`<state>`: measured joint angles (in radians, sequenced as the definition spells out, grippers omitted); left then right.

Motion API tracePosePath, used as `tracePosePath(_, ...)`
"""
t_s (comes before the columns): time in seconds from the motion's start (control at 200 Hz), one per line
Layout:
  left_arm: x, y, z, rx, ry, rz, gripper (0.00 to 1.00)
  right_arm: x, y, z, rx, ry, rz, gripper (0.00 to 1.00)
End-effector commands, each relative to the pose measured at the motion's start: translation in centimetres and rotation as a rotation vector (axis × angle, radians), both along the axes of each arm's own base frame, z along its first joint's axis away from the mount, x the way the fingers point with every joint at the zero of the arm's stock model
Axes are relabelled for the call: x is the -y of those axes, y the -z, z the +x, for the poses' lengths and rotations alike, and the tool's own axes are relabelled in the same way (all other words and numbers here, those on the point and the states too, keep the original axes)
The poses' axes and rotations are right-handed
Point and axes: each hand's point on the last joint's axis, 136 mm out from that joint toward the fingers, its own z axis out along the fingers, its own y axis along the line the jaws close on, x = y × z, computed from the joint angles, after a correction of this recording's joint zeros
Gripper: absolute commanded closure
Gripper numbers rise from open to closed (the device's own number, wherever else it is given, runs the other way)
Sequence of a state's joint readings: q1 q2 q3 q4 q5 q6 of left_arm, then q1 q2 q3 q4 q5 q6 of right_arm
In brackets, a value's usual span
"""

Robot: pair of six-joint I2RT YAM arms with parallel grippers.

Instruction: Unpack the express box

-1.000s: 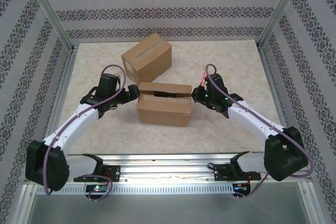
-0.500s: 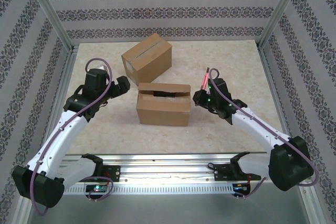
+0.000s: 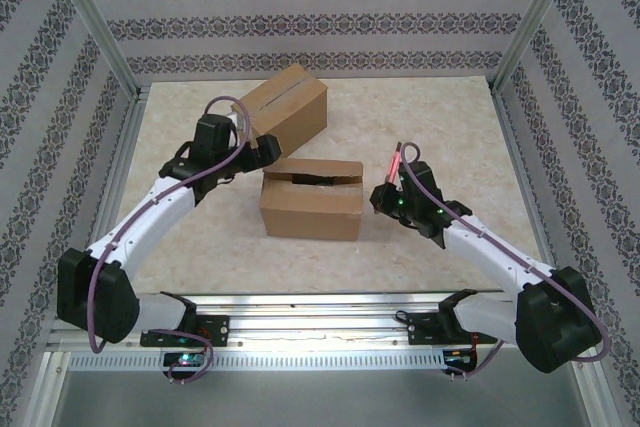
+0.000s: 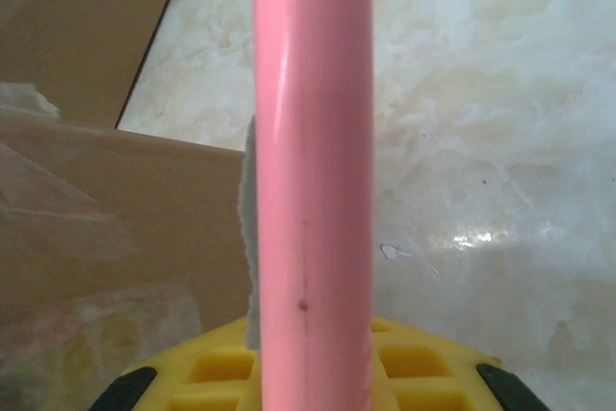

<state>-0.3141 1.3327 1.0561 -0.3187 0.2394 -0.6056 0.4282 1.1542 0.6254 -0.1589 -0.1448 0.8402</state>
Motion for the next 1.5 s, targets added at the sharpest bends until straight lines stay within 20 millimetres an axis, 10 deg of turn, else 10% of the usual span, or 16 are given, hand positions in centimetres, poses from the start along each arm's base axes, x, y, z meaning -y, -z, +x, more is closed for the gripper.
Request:
tracePosePath(0.0, 1.5, -0.7, 0.1, 0.027, 0.053, -0.024, 0.00, -1.1, -1.0, -0.6, 0.037, -0.012, 0.046, 1.00)
tracePosePath(0.874, -0.8, 5.0, -0.9, -0.059, 0.008, 0.144, 0.00, -12.0, -1.0, -4.9, 0.044, -0.160, 0.149, 1.00)
tracePosePath(1.494, -3.7, 9.1, -4.1, -0.097, -0.050, 0.244, 0.00, -8.3, -3.6, -5.7, 0.066, -0.204, 0.104, 1.00)
